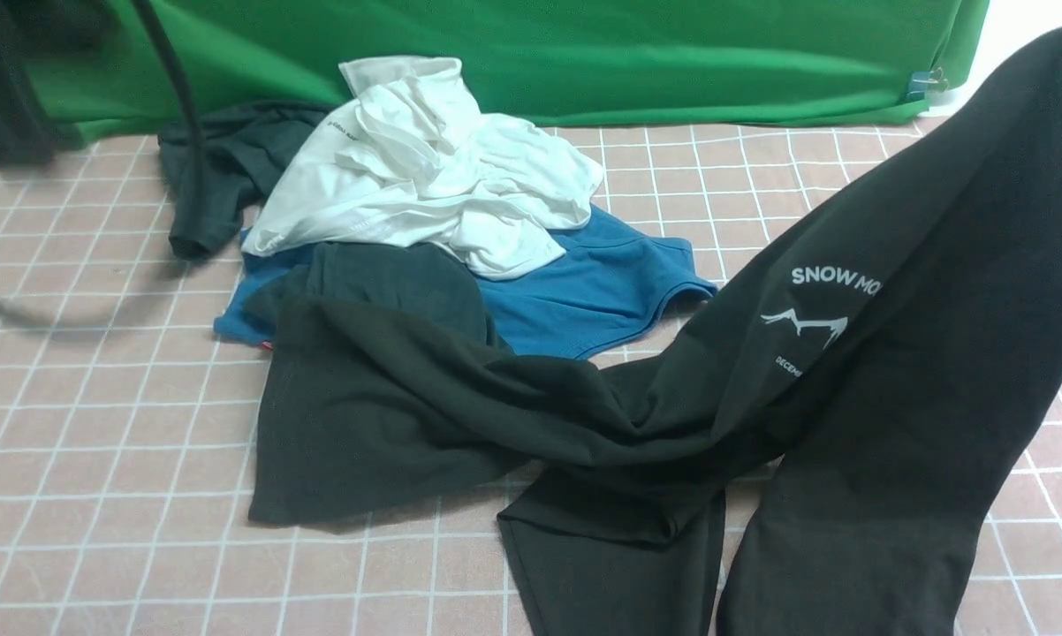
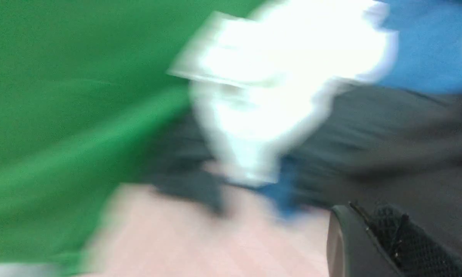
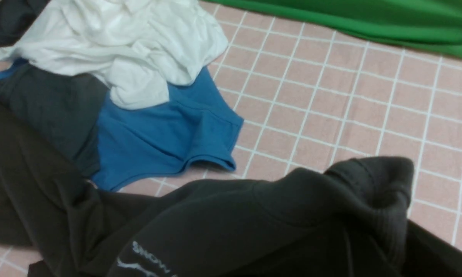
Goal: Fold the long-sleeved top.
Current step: Spread the long sleeves with your arms and place them on the tabletop
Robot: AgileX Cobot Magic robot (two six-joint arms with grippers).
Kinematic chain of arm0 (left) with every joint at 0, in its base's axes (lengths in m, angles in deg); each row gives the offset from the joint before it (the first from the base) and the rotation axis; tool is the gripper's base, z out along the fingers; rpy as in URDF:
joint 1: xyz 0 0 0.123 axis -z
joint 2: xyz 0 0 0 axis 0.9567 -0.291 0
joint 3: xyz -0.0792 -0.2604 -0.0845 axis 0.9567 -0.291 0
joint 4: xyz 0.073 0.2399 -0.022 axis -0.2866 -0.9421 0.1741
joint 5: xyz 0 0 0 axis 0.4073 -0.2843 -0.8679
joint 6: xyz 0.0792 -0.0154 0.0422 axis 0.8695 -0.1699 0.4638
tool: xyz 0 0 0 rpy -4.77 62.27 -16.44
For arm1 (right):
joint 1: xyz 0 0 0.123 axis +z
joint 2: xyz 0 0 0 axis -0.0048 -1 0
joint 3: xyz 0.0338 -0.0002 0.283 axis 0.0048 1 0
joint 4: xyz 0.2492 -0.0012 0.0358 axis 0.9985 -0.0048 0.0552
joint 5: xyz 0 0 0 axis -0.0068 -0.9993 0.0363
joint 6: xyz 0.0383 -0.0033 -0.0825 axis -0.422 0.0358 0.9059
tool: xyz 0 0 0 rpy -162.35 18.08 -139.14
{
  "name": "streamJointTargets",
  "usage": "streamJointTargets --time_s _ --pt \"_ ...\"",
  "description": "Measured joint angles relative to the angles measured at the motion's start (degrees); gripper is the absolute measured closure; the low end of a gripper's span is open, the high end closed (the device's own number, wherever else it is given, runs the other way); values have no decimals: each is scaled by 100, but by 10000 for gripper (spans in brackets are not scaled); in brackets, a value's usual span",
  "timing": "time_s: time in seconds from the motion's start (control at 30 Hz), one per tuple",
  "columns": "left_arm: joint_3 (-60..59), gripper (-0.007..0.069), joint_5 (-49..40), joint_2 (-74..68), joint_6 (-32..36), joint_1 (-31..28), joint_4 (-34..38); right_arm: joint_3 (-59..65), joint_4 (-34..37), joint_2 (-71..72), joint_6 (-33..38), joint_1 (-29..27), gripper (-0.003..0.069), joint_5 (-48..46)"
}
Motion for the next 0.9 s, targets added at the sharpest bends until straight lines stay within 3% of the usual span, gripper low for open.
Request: streamJointTargets --time_s 0.03,0.1,0.2,0.37,0.5,0.53,0.57,0.63,0.73,0.83,0.9 --pt "-62 608 -58 -16 76 0 73 0 -1 0 0 0 559 0" --pt "-975 608 -508 -329 1177 0 1015 0 7 0 13 0 559 -22" --pt "-1833 596 -383 -625 1929 0 1628 0 8 0 18 0 559 -22" --pt "-2356 475 328 -890 2240 0 1713 0 19 0 141 0 559 -17" --pt "-2445 189 739 -911 2637 0 1665 0 19 0 168 0 559 35" --pt "-2458 176 791 -911 2673 0 1656 0 19 0 168 0 559 42" --pt "-2515 97 972 -912 2954 0 1521 0 19 0 178 0 559 50" --pt "-2695 18 1422 -951 3507 0 1247 0 19 0 184 0 559 50" --pt "-2864 -1 1867 -1057 3723 0 946 0 23 0 189 0 559 54" --pt "-3000 27 2263 -1321 3825 0 691 0 23 0 189 0 559 56" --pt "-3033 101 2432 -1658 3744 0 645 0 23 0 189 0 559 56"
